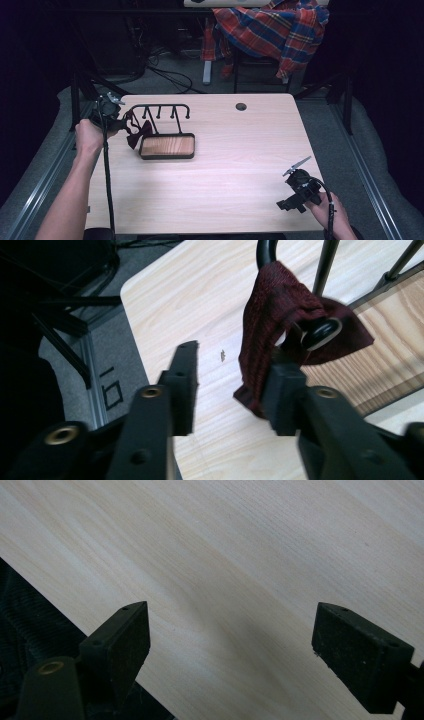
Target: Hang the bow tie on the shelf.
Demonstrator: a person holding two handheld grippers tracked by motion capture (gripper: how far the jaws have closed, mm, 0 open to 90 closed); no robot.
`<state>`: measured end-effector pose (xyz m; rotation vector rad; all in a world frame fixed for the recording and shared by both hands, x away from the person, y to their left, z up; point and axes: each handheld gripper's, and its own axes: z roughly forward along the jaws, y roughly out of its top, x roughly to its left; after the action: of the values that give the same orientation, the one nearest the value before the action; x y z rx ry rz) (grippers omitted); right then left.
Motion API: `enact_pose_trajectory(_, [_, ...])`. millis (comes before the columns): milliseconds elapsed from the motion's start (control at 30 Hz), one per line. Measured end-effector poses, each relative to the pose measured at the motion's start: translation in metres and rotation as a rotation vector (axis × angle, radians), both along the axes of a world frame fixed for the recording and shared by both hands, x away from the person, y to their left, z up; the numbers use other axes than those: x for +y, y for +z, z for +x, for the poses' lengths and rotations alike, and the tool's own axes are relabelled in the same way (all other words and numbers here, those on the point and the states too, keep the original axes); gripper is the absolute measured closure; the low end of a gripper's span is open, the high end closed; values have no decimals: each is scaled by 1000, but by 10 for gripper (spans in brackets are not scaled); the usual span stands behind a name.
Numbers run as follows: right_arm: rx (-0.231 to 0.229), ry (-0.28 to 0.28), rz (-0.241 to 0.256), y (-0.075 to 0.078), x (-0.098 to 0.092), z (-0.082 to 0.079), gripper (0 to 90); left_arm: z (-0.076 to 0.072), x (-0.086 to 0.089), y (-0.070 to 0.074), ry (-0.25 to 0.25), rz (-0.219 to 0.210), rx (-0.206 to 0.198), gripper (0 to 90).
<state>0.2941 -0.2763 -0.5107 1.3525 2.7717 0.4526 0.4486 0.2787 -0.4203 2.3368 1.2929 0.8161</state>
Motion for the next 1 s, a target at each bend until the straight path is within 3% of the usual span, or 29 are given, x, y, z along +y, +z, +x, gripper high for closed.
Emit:
enact_pose_trajectory(67, [2,-6,10,0,1,0,155,0,0,0,12,7,1,500])
enact_pose_trajectory(200, [4,-6,10,0,1,0,155,1,1,-1,25,9,4,409])
enact_pose_trajectory(500, [4,-2,10,0,1,0,155,-1,3,0,28,-42,3,241])
enact_pose_trajectory(667, [3,-2,10,0,1,0,155,-3,3,1,23,-67,4,191])
enact_pose_trajectory(1000, [2,3,6,0,1,0,154,-17,6,2,34,-158,3,150])
